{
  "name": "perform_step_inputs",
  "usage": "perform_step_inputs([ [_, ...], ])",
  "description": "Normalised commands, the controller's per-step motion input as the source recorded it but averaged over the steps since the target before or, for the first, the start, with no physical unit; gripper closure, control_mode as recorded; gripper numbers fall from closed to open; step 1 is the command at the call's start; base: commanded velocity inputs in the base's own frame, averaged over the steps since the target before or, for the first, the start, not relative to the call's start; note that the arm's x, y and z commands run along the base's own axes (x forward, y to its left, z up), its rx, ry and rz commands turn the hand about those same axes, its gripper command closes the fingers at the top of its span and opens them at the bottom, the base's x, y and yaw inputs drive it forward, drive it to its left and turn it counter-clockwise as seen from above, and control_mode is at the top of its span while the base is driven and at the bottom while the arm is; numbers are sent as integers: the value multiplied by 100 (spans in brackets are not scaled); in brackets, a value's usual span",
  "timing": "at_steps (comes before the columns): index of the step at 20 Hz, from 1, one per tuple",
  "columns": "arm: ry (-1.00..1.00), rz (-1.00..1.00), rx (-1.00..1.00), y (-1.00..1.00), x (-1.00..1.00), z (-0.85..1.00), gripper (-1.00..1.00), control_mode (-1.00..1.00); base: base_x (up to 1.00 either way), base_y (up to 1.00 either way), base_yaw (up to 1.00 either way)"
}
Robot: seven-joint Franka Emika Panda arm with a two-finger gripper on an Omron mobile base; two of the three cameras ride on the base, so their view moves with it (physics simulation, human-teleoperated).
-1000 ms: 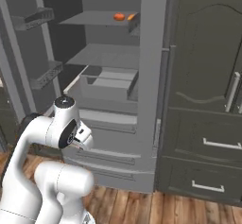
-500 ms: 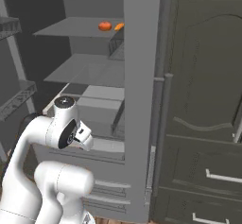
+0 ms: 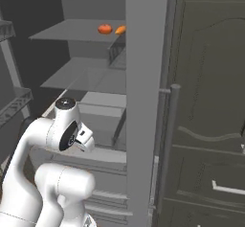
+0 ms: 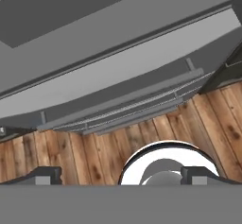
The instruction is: Gather the squash and carrot from the fridge and place them on a tray on the dining counter. Then gather the fish and chicken drumstick from the fridge and place them on the other tray.
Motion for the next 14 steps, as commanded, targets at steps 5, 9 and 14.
perform_step_inputs([
  [5,0,0,0,0,0,0,-100,100,59,41,-5],
  [9,0,0,0,0,0,0,-100,100,56,44,-6],
  [14,0,0,0,0,0,0,-100,100,57,9,-1],
])
